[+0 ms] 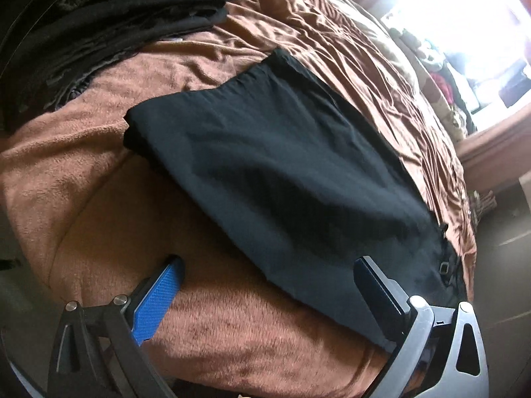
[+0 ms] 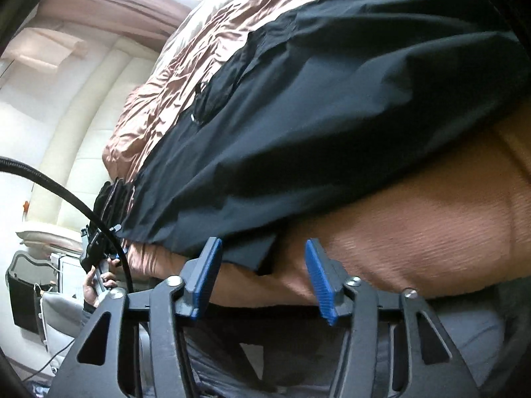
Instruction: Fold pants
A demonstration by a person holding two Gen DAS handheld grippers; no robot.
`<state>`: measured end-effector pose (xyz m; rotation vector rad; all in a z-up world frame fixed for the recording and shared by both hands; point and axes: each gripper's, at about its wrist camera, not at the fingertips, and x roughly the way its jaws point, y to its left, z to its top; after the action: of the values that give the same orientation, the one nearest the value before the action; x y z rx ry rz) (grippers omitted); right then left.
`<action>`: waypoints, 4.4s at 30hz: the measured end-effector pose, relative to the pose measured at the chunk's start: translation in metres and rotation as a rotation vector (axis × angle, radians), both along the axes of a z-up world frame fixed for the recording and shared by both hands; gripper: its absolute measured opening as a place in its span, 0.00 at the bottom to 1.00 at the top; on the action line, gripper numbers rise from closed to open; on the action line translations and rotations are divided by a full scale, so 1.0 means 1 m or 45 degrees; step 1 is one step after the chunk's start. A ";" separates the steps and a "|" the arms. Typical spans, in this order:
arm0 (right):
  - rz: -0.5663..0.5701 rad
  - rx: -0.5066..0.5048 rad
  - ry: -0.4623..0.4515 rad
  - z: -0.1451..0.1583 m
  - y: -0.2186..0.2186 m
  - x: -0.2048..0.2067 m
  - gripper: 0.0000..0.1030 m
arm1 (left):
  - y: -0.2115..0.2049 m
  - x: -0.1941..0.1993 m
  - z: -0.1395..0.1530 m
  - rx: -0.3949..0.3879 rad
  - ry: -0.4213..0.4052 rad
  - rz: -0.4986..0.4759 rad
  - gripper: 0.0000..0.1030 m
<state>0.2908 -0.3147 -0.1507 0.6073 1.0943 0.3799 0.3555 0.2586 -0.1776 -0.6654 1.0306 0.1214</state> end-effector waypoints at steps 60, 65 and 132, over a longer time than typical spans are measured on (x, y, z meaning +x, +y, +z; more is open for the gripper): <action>0.302 -0.451 -0.101 0.030 0.173 0.073 0.02 | 0.071 0.015 0.004 -0.189 -0.266 0.201 0.04; 0.316 -0.541 -0.056 0.017 0.201 0.109 0.02 | 0.071 0.016 -0.007 -0.249 -0.219 0.227 0.05; 0.292 -0.430 0.055 -0.002 0.219 0.079 0.01 | -0.013 0.070 0.190 -0.263 -0.656 -0.123 0.03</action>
<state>0.3696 -0.0961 -0.1530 0.1923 1.2404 0.3698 0.4252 0.2460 0.0127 -0.7804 0.5789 -0.2350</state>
